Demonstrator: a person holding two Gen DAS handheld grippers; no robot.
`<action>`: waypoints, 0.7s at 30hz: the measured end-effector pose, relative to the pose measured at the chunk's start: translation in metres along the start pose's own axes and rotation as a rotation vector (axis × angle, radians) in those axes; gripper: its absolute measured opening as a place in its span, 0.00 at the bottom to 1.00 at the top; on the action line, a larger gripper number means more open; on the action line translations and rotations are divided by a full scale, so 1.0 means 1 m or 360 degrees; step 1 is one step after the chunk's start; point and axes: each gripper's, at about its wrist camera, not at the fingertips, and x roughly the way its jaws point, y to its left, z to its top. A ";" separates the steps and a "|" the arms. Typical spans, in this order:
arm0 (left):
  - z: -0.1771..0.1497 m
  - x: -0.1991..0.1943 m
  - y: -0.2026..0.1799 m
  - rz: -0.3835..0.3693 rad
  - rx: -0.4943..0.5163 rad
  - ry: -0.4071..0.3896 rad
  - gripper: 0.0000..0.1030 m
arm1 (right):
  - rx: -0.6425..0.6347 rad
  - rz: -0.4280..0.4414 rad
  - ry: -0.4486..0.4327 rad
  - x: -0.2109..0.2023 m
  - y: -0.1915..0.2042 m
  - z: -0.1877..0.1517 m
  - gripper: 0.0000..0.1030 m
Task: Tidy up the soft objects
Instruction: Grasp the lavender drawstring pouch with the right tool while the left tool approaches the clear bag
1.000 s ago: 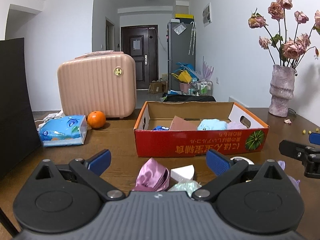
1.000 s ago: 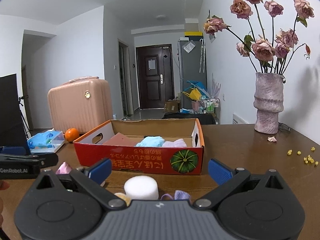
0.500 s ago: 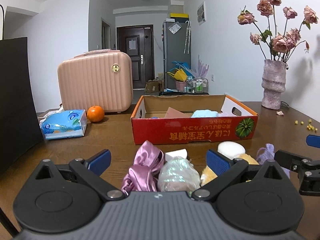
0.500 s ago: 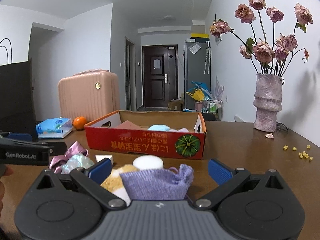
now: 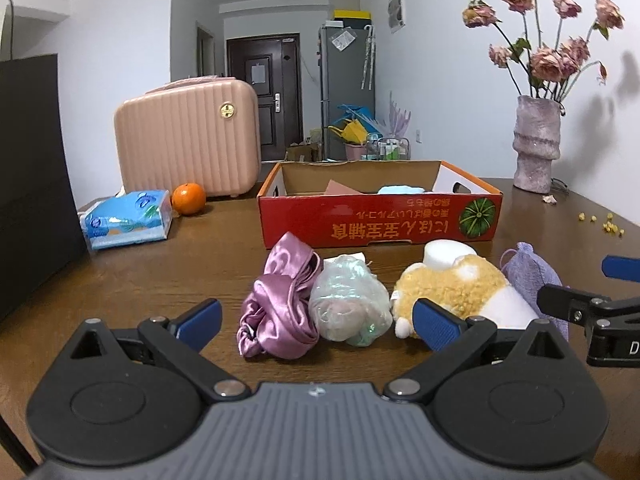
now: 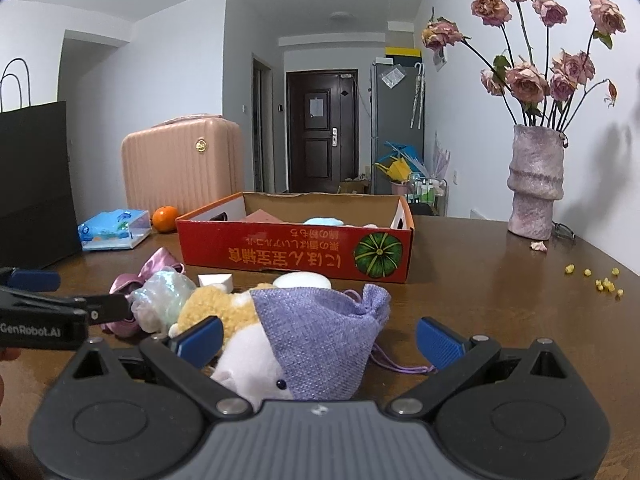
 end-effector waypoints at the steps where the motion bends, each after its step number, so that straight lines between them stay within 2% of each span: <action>1: 0.000 0.001 0.001 -0.0003 -0.0012 0.0005 1.00 | 0.0002 0.0002 0.0008 0.001 0.000 0.000 1.00; 10: -0.001 0.004 0.004 -0.0040 -0.0036 0.0033 1.00 | 0.0031 0.0018 0.0064 0.011 -0.002 0.001 0.97; 12: -0.001 0.004 0.003 -0.0041 -0.0038 0.0036 1.00 | 0.0050 0.0023 0.0079 0.016 -0.005 0.003 0.91; 18: -0.001 0.005 0.004 -0.0041 -0.0039 0.0039 1.00 | 0.0094 0.0058 0.0157 0.033 -0.008 0.006 0.83; 21: -0.002 0.006 0.004 -0.0041 -0.0045 0.0047 1.00 | 0.0151 0.0092 0.0193 0.040 -0.013 0.005 0.71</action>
